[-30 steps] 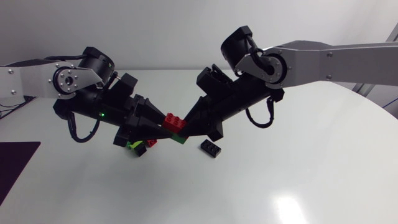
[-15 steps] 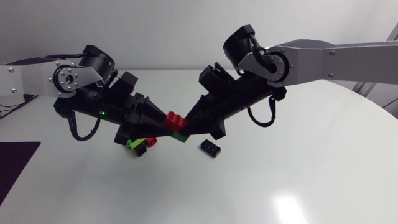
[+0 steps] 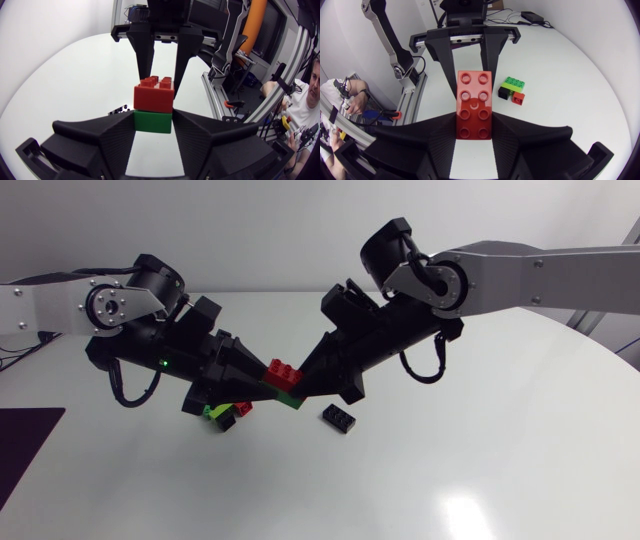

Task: Separate the duplo bricks

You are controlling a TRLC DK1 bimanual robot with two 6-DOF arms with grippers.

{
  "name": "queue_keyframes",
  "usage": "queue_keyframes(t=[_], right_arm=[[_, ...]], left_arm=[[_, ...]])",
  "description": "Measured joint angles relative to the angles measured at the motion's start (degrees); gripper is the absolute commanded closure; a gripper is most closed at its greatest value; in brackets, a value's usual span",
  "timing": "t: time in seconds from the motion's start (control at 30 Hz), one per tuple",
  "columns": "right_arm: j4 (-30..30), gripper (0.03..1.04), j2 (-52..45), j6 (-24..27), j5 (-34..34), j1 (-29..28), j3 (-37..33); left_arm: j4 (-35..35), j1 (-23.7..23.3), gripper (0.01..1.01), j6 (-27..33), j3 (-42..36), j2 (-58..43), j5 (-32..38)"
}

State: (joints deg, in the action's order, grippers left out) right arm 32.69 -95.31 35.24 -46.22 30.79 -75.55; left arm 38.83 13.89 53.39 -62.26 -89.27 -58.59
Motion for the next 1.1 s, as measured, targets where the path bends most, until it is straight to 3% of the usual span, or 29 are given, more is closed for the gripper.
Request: queue_keyframes(t=[0.33,0.63,0.73,0.93,1.1], right_arm=[[5.16,0.96,0.0,0.39,-4.79,-2.23,-2.16],[5.03,0.96,0.61,0.63,-4.85,-4.17,-3.52],[4.63,0.96,2.62,0.66,-4.37,-4.46,-2.27],[4.15,0.96,5.92,0.63,-3.85,-5.4,-0.39],[3.56,0.96,6.51,0.63,-3.3,-5.79,1.55]], left_arm=[[1.46,0.07,0.607,2.16,0.15,0.31,-1.03],[0.74,-0.2,0.602,2.56,0.87,-0.04,-0.35],[-5.22,-0.44,0.598,2.03,1.03,-2.97,2.25],[-25.46,0.04,0.59,-5.9,3.13,-13.62,10.67],[-34.69,1.16,0.59,-11.32,3.13,-20.72,16.31]])
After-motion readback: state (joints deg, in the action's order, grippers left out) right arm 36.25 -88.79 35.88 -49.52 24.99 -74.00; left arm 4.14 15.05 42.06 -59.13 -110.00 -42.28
